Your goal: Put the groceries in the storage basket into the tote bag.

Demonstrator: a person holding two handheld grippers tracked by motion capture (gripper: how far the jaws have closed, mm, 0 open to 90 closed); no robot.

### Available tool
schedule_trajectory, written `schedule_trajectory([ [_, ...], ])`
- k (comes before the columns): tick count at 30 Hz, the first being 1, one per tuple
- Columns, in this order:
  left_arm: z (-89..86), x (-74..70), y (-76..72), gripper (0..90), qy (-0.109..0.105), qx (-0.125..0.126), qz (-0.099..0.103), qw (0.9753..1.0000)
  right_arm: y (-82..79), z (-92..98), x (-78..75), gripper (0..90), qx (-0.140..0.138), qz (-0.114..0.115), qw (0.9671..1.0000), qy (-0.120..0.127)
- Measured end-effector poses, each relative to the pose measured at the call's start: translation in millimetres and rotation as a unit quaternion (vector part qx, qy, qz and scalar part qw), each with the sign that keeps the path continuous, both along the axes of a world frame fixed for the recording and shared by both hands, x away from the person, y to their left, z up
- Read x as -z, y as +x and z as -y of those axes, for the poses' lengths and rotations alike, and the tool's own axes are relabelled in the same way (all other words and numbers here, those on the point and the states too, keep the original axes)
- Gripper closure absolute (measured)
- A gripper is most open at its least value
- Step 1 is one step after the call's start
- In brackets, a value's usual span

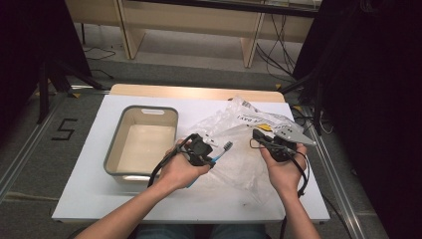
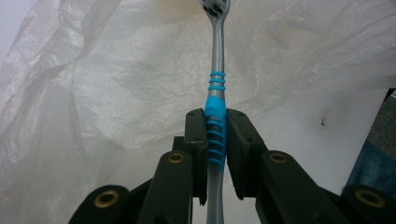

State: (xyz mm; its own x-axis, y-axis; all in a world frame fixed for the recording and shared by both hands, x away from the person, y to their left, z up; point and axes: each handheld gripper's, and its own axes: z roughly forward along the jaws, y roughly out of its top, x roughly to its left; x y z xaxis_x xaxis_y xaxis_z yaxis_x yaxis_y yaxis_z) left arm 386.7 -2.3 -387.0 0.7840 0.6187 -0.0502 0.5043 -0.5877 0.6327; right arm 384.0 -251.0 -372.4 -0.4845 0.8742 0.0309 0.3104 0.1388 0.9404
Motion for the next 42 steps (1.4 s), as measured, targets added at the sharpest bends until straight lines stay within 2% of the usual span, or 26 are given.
schedule_trajectory([
  [11,14.2,14.5,12.7,78.9,0.01,-0.008,-0.009,0.9999,-0.2,-0.3,0.0,90.0,-0.001,0.0,1.0,0.001],
  [37,36.5,33.2,44.3,78.8,0.029,-0.033,-0.032,0.9985,-1.6,-3.3,-0.5,90.0,-0.007,0.001,1.0,0.002],
  [42,42.9,36.1,50.9,78.7,0.043,-0.035,-0.035,0.9979,-1.8,-4.1,-0.4,90.0,-0.008,0.0,1.0,0.002],
])
